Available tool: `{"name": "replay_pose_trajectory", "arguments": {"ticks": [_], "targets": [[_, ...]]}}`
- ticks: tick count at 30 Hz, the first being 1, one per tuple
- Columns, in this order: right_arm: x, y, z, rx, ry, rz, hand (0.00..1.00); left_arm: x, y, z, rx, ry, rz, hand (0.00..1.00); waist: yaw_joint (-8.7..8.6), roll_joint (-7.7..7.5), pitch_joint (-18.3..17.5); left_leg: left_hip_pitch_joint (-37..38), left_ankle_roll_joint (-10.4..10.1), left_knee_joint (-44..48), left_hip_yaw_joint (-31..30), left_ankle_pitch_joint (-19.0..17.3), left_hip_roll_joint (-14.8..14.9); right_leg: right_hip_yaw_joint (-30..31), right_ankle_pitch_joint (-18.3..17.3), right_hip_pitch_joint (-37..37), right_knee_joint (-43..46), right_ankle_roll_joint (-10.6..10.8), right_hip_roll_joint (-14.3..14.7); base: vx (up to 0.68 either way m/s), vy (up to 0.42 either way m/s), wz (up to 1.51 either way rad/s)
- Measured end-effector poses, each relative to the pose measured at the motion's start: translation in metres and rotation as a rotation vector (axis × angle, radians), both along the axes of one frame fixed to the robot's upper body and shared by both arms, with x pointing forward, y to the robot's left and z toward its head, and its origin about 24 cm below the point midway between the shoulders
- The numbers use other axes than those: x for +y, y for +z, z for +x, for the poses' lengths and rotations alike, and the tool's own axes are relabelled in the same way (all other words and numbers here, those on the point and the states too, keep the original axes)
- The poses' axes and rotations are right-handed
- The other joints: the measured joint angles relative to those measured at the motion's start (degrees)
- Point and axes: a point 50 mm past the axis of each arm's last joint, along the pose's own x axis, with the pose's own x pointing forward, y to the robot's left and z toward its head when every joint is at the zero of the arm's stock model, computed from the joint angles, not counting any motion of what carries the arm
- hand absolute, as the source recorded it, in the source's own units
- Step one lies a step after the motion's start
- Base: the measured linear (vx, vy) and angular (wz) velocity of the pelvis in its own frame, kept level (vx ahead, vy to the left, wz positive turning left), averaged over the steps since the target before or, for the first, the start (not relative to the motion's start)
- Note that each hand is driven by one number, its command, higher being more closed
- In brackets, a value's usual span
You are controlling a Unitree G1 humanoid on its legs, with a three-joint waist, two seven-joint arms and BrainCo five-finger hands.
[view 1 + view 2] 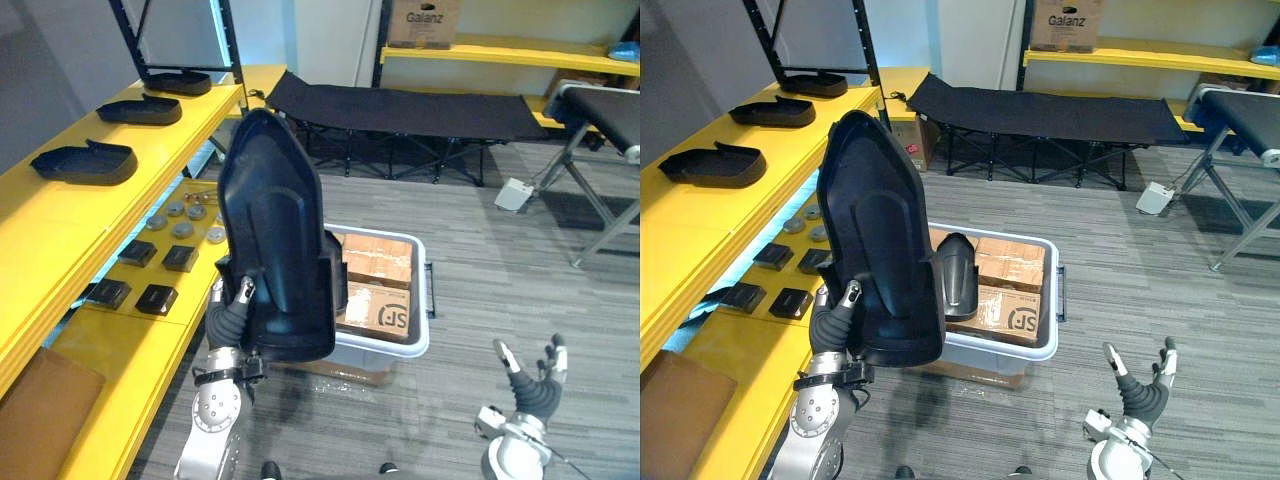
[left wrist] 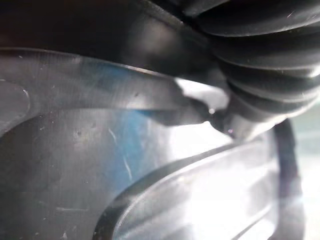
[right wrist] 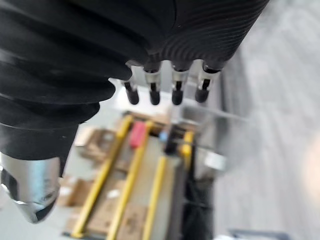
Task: Walk over and take plastic housings, then place them on the shelf
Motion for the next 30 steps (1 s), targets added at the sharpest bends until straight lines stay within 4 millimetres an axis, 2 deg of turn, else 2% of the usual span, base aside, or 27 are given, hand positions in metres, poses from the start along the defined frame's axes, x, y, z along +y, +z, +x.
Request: {"name": "replay_pose_trajectory", "arguments": {"ticks": [5,8,13,16,17,20,23,25,26,29,30], "targets": [[0.015,-0.002,0.018,-0.035,0.114,0.096,0.0,0.005,-0.001,-0.003,0.012,0.075,-0.013,1.0,0.49,-0.05,0.05,-0.11,-0.03,0.13,-1.12,-0.08,-0.25,-1.42,0.0,0.76,-0.05,0.02,-0.26,0.03,0.004,0.12],[0.03,0.002,0.041,-0.076,0.219,0.124,0.0,0.022,0.009,-0.009,-0.026,0.216,-0.045,1.0,1.9,-0.15,0.15,-0.39,0.01,0.14,-3.74,-0.06,-0.62,-4.04,-0.02,2.33,-0.52,0.04,-0.45,0.01,-0.002,0.43],[0.058,0.017,0.084,-0.131,0.432,0.058,0.0,0.067,0.022,-0.037,-0.075,0.518,-0.057,1.0,6.86,-0.33,1.15,-1.99,0.5,0.13,-12.0,1.13,-2.37,-12.75,-0.54,6.46,-1.14,0.71,-1.17,0.0,-0.006,0.83],[0.062,0.029,0.104,-0.173,0.464,0.011,0.0,0.082,0.023,-0.051,-0.073,0.608,-0.042,1.0,9.99,-0.64,2.41,-2.08,0.72,0.11,-14.79,1.59,-3.3,-15.8,-0.88,8.24,-1.12,0.91,-1.62,-0.02,0.003,0.61],[0.065,0.04,0.116,-0.211,0.478,-0.026,0.0,0.09,0.023,-0.06,-0.071,0.65,-0.027,1.0,11.47,-1.03,2.61,-2.48,0.83,-0.12,-15.67,1.78,-3.85,-16.98,-1.53,8.52,-0.71,0.98,-2.08,-0.03,0.01,0.41],[0.073,0.062,0.135,-0.299,0.495,-0.045,0.0,0.097,0.022,-0.069,-0.075,0.674,-0.015,1.0,13.1,-1.37,2.84,-2.98,1.02,-0.11,-16.65,2.02,-4.43,-17.52,-2.21,8.28,0.37,0.8,-2.75,-0.02,0.018,0.26],[0.079,0.07,0.141,-0.324,0.523,-0.052,0.0,0.095,0.026,-0.066,-0.104,0.634,0.002,1.0,12.95,-1.86,3.2,-3.28,1.26,-0.14,-17.38,1.84,-4.88,-17.48,-4.37,7.77,2.15,0.19,-3.32,-0.02,0.015,0.17],[0.078,0.066,0.14,-0.282,0.533,-0.097,0.0,0.092,0.034,-0.058,-0.144,0.564,0.024,1.0,11.27,-2.34,3.76,-4.51,1.52,-0.11,-21.27,2.72,-5.38,-15.75,-7.25,6.96,4.98,-0.48,-2.58,-0.03,-0.05,0.7],[0.076,0.064,0.138,-0.266,0.528,-0.1,0.0,0.09,0.035,-0.055,-0.155,0.544,0.026,1.0,10.93,-2.36,3.98,-4.87,1.56,-0.09,-22.38,3.13,-5.57,-15.61,-7.6,7.07,5.25,-0.54,-2.29,-0.03,-0.086,0.85],[0.057,0.054,0.127,-0.217,0.48,-0.087,0.0,0.084,0.044,-0.043,-0.207,0.482,0.039,1.0,10.84,-1.89,4.81,-6.51,1.07,0.06,-25.7,4.92,-6.02,-18.93,-7.84,7.84,5.66,-0.65,-1.37,-0.03,-0.077,0.8],[0.044,0.051,0.117,-0.203,0.441,-0.083,0.0,0.082,0.048,-0.039,-0.225,0.452,0.048,1.0,10.18,-1.57,5.0,-8.03,2.67,-0.16,-22.86,3.69,-5.4,-22.01,-7.69,8.59,5.72,-0.02,-1.28,-0.06,-0.054,0.94]]}}
